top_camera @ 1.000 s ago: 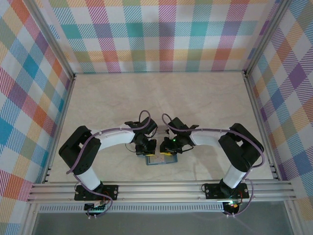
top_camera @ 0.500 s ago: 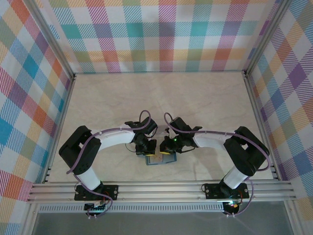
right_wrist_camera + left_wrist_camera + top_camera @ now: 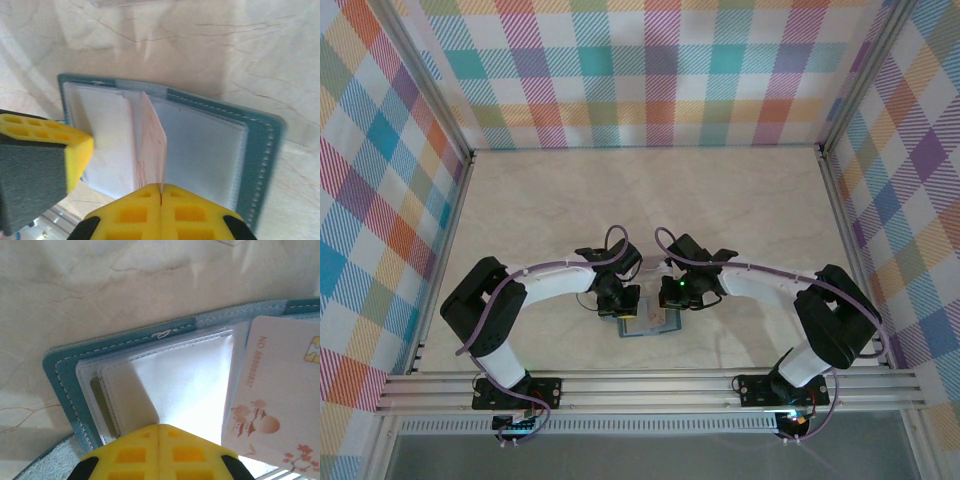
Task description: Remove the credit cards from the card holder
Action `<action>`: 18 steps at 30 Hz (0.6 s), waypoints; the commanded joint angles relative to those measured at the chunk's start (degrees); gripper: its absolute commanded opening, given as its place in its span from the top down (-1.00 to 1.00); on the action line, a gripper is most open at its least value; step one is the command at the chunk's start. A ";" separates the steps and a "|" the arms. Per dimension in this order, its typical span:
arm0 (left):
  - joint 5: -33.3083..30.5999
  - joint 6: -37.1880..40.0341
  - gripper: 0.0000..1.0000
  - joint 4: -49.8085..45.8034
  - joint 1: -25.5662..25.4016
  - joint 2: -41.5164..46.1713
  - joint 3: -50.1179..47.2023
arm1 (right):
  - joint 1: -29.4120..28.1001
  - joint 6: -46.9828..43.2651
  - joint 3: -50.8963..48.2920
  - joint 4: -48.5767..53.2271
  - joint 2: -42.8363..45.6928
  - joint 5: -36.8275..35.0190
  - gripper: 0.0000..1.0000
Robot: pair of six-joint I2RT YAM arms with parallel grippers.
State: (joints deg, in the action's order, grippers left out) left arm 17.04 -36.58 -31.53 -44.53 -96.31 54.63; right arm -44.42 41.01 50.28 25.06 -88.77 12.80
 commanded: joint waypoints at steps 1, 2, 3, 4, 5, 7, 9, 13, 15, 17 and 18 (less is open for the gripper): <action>-3.88 0.62 1.00 -4.70 -0.38 -2.23 -1.37 | -0.05 -2.96 0.91 6.44 0.14 -3.91 0.90; -3.85 0.56 1.00 -4.74 -0.38 -2.30 -1.26 | -0.16 -3.09 1.03 6.16 -0.04 -3.54 0.90; -3.85 0.56 1.00 -4.70 -0.43 -2.27 -1.23 | -0.37 -3.13 1.17 6.06 -0.30 -3.33 0.90; -3.85 0.63 1.00 -4.65 -0.40 -2.28 -1.28 | -0.61 -3.22 1.43 5.95 -0.58 -3.06 0.90; -3.90 0.55 1.00 -4.62 -0.41 -2.30 -1.27 | -0.90 -3.38 1.69 5.74 -0.93 -2.81 0.90; -3.85 0.61 1.00 -4.53 -0.46 -2.38 -1.24 | -1.35 -3.23 2.04 4.95 -1.69 -1.96 0.86; -3.77 0.61 1.00 -4.51 -0.40 -2.36 -1.12 | -1.54 -2.51 1.86 3.13 -2.10 -0.50 0.80; -3.85 0.58 1.00 -4.60 -0.44 -2.25 -1.15 | -1.63 -0.23 0.54 -0.97 -2.12 2.04 0.65; -3.78 0.60 1.00 -4.52 -0.43 -2.25 -1.15 | -1.63 0.35 0.19 -1.57 -2.02 2.32 0.65; -3.60 0.61 1.00 -4.42 -0.38 -2.21 -1.16 | -1.63 0.49 0.03 -1.54 -1.85 2.15 0.69; -3.52 0.48 1.00 -4.42 -0.43 -2.23 -1.12 | -1.63 0.56 -0.16 -1.41 -1.68 1.99 0.73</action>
State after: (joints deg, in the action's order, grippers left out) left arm 17.04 -36.58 -31.53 -44.53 -96.33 54.65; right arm -45.74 40.49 51.13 24.64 -90.41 13.72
